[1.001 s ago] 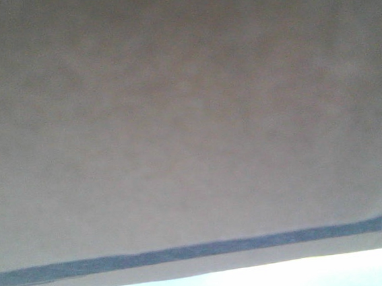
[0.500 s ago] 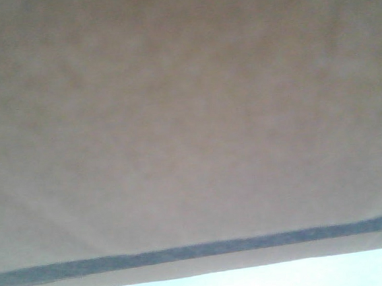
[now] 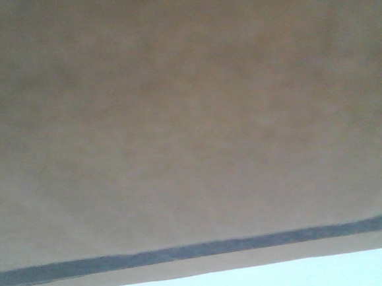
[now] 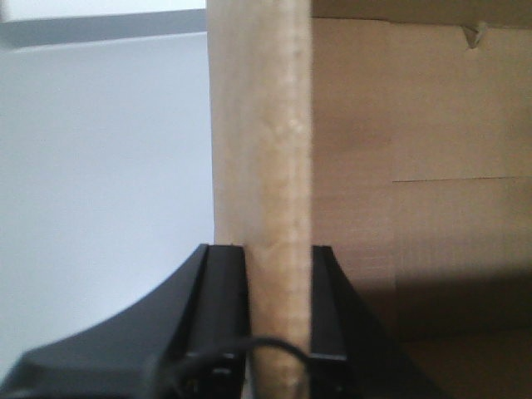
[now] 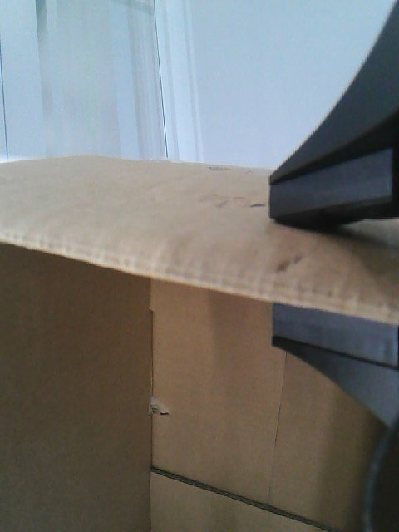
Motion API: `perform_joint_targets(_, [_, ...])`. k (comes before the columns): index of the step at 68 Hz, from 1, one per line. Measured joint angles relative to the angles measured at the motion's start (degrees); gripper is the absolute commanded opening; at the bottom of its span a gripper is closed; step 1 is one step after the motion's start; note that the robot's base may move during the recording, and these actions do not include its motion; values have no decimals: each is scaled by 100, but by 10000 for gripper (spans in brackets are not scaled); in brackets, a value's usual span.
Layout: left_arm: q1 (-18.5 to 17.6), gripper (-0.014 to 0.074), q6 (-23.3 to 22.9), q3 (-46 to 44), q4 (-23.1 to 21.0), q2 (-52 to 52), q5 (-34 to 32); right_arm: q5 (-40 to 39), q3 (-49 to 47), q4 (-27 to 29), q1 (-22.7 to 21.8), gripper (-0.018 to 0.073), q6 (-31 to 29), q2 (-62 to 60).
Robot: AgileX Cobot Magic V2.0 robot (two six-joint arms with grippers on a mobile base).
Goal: Grab box from left shelf to table start
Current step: 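Keep holding the box with both grippers while driving to the table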
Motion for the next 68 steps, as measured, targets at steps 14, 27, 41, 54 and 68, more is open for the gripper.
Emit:
perform_joint_targets(14, [0, -99, 0, 0, 0, 10, 12, 12, 8, 5, 0, 60, 0, 12])
perform_joint_targets(27, [0, -99, 0, 0, 23, 0, 23, 12, 8, 27, 0, 59, 0, 12])
perform_joint_targets(41, [0, -99, 0, 0, 23, 0, 23, 12, 8, 27, 0, 59, 0, 12])
perform_joint_targets(54, [0, -99, 0, 0, 23, 0, 23, 12, 8, 27, 0, 59, 0, 12])
perform_joint_targets(68, [0, -99, 0, 0, 23, 0, 23, 12, 8, 14, 0, 59, 0, 12])
